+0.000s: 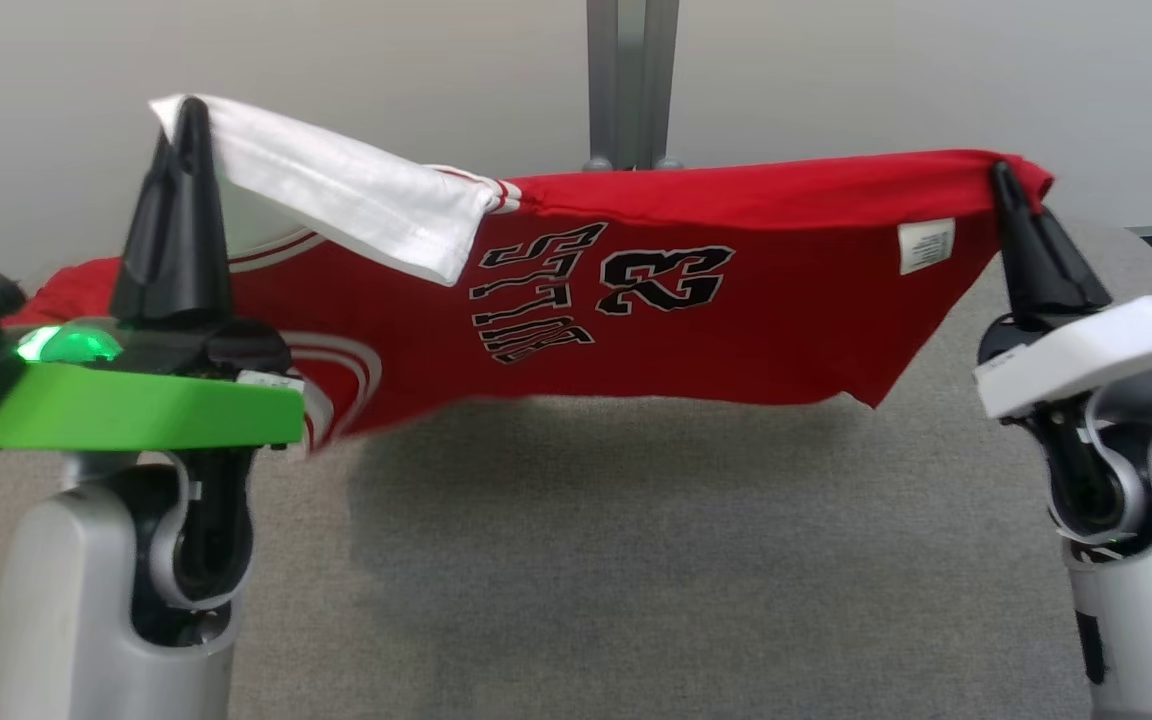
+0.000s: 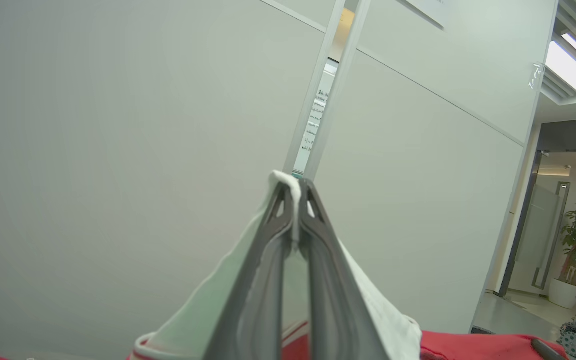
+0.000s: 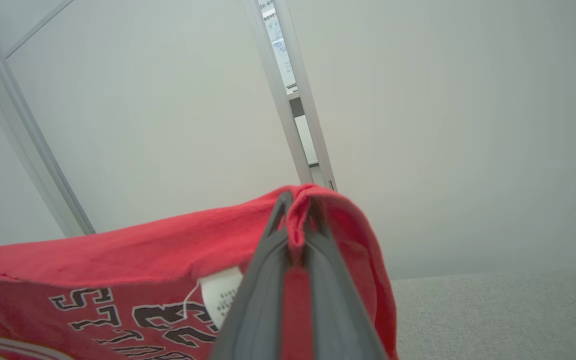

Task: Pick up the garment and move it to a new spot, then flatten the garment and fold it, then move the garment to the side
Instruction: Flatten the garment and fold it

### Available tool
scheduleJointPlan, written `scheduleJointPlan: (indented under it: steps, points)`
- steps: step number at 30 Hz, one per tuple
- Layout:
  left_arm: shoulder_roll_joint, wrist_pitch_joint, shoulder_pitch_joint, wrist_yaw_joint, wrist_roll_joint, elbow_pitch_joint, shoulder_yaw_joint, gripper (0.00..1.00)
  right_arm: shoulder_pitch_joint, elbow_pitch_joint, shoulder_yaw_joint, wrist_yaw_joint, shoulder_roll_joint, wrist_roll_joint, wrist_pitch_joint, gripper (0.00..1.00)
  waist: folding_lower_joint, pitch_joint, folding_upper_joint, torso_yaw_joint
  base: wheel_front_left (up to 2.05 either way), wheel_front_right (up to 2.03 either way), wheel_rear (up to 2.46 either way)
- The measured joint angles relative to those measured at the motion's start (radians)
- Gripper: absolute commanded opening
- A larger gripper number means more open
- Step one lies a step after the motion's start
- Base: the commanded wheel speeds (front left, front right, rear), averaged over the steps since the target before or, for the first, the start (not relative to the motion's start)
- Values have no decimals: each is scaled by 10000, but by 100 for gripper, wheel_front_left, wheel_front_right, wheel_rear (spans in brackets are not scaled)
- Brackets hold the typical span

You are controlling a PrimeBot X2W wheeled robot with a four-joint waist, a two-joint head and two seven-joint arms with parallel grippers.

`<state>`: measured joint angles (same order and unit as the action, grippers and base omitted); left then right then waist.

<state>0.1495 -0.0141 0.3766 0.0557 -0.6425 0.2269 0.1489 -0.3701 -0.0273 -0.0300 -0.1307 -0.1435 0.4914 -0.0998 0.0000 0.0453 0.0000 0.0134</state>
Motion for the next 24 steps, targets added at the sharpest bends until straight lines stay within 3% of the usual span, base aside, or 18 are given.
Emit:
scheduleJointPlan:
  steps: [8,10,18,24]
  points:
    - [700,1540,695,518,-127,2918,-219,0,1142,4813,-1160,0,433,-295,-2263,0,0,292,0,-531,0,0,0]
    - [1001,2343,1204,694,6,3455,-111,0,1396,6203,-1741,0,623,-548,-3049,0,0,179,0,-731,0,0,0]
    - [1074,2617,1704,644,40,2508,165,0,1096,5476,-1588,0,773,-418,-3476,0,0,-447,0,-855,0,0,0]
    - [1404,2499,3709,148,485,520,280,0,-1622,2941,-922,2,736,-798,-3009,0,0,-1456,0,-907,0,0,0]
